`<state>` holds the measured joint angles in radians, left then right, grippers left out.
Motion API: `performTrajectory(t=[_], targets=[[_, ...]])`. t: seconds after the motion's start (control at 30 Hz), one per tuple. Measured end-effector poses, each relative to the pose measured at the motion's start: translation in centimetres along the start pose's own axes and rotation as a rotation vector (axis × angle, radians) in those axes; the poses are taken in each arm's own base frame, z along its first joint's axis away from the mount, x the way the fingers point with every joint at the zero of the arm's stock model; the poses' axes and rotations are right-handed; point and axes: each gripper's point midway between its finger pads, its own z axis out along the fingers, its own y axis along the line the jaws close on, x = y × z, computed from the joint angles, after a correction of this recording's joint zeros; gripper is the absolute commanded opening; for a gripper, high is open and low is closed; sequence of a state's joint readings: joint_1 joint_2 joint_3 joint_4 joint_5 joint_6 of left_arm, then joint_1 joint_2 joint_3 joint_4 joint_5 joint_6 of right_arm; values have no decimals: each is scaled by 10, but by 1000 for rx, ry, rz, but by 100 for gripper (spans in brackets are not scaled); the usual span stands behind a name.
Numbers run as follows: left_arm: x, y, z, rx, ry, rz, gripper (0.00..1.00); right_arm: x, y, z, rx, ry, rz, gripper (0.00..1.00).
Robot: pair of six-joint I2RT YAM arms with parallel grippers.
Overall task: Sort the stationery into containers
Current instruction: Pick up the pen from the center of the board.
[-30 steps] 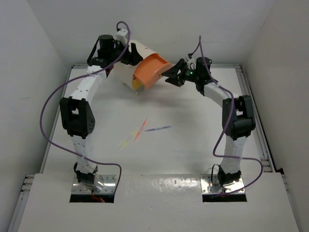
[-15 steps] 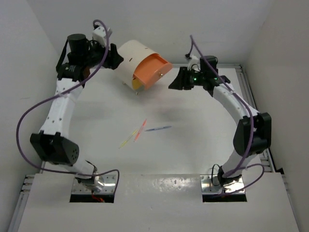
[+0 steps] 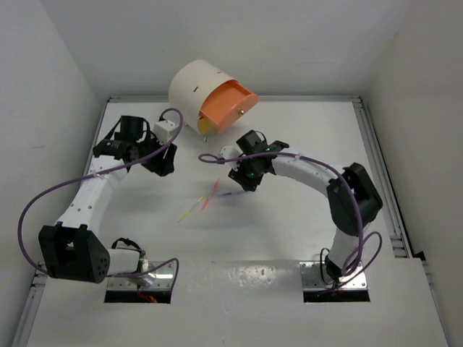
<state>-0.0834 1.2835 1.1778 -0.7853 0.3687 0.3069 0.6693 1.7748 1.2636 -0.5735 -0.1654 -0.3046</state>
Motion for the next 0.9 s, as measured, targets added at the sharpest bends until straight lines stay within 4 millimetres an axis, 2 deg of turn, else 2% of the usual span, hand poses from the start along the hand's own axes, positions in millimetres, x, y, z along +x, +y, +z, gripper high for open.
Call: performTrajectory(t=[0.1, 0.2, 0.5, 0.6, 0.77, 0.8, 0.9], targets=[[18, -4, 1, 1, 35, -3, 59, 15, 0, 21, -1, 87, -70, 39], [21, -5, -2, -5, 28, 7, 59, 18, -3, 36, -2, 130, -135, 38], [33, -5, 2, 1, 42, -29, 59, 24, 2, 59, -37, 182, -282, 36], [32, -4, 3, 3, 34, -36, 58, 32, 4, 68, -57, 209, -307, 29], [33, -3, 4, 13, 34, -54, 58, 30, 2, 69, -58, 211, -355, 15], [34, -3, 5, 16, 36, -56, 58, 30, 2, 69, -58, 211, -362, 8], [34, -3, 9, 25, 40, -59, 58, 30, 0, 69, -54, 213, -376, 0]])
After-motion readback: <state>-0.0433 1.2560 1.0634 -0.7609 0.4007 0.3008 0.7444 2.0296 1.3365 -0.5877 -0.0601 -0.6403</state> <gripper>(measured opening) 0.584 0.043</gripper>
